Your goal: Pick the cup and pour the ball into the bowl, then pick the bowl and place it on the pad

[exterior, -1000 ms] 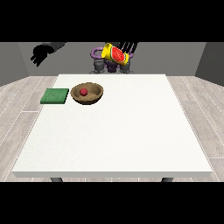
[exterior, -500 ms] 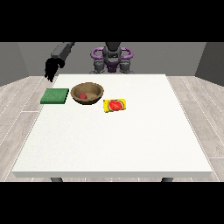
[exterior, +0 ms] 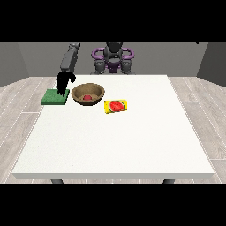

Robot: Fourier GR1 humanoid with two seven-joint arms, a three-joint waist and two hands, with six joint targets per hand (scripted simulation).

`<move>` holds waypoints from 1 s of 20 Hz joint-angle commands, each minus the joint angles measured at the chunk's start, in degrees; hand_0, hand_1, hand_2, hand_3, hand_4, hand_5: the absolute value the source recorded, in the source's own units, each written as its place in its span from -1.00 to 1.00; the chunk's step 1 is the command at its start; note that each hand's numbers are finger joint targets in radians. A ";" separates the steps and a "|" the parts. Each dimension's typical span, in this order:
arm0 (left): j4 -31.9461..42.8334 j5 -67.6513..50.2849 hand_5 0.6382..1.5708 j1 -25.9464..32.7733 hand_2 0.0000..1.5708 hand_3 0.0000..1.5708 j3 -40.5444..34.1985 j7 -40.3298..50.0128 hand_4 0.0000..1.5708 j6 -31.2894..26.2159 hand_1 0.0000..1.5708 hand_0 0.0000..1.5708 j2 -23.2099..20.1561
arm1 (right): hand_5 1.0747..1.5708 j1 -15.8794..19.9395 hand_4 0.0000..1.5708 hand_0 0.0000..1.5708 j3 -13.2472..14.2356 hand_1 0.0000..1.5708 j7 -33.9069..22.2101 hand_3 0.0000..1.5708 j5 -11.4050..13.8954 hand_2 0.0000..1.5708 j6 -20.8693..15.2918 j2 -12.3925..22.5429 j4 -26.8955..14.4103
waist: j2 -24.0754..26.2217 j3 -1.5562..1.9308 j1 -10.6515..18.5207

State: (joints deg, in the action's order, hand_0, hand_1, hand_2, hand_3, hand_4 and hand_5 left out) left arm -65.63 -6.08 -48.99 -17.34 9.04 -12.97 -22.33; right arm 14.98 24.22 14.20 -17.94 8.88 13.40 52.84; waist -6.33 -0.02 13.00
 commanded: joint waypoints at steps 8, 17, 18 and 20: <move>-6.98 -6.74 0.92 2.83 -1.00 -1.00 -2.78 3.43 0.28 -4.03 -1.00 -1.00 -4.72 | 0.95 9.86 -0.30 -1.00 1.17 -1.00 8.27 -1.00 0.18 -1.00 1.53 2.55 -16.29 | -4.55 0.12 0.40; -9.70 -9.31 0.94 7.48 -1.00 -1.00 -5.19 3.58 0.29 -5.17 -1.00 -1.00 -7.63 | 0.89 10.77 -0.43 -1.00 -0.20 -1.00 12.88 -1.00 1.75 -1.00 1.18 1.94 -20.84 | -5.17 0.08 -0.93; -7.69 -11.99 0.93 5.25 -1.00 -1.00 -8.03 3.04 0.30 -8.81 -1.00 -1.00 -11.88 | 0.90 11.50 -0.43 -1.00 0.61 -1.00 13.94 -1.00 1.11 -1.00 2.63 3.46 -20.57 | -8.78 0.08 -0.08; -8.40 -12.24 0.93 3.77 -1.00 -1.00 -7.22 5.13 0.30 -7.96 -1.00 -1.00 -11.71 | 0.91 11.69 -0.42 -1.00 -0.48 -1.00 14.48 -1.00 2.05 -1.00 0.39 1.00 -20.31 | -8.20 0.09 -0.23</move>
State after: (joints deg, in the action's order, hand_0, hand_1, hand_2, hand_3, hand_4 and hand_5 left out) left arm -73.57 -16.30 -44.44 -23.71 12.70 -19.33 -32.06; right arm 24.13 23.50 29.31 -16.08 11.48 14.97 36.41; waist -12.45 -1.44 11.46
